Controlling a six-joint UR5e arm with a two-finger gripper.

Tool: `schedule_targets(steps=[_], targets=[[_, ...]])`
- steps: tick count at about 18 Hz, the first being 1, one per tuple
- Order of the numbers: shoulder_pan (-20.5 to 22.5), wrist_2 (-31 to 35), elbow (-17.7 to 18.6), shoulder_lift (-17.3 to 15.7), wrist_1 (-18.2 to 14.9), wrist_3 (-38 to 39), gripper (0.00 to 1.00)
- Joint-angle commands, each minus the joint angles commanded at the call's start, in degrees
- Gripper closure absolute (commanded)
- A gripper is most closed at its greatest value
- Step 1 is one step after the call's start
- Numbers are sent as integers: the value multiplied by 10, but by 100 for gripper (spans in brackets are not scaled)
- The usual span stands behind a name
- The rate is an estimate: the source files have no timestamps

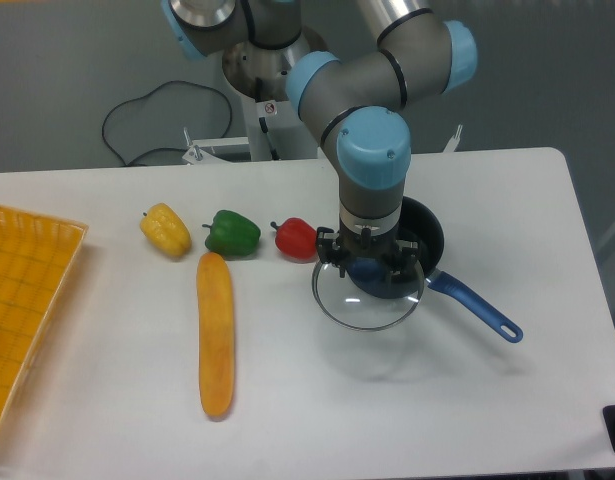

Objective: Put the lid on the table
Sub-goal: 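Lift the clear glass lid off the black pan with the gripper, then carry the held glass lid away from the pan toward the bread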

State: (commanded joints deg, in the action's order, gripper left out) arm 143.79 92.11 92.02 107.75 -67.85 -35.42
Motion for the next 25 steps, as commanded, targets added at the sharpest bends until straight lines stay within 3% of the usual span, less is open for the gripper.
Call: schedule_targets(steps=[8,15,25], targets=[[-4,-2,-13,14,0,39,37],[-20,-6,-34,40,19,134,37],[-27,-61,-40,68,28,175,36]])
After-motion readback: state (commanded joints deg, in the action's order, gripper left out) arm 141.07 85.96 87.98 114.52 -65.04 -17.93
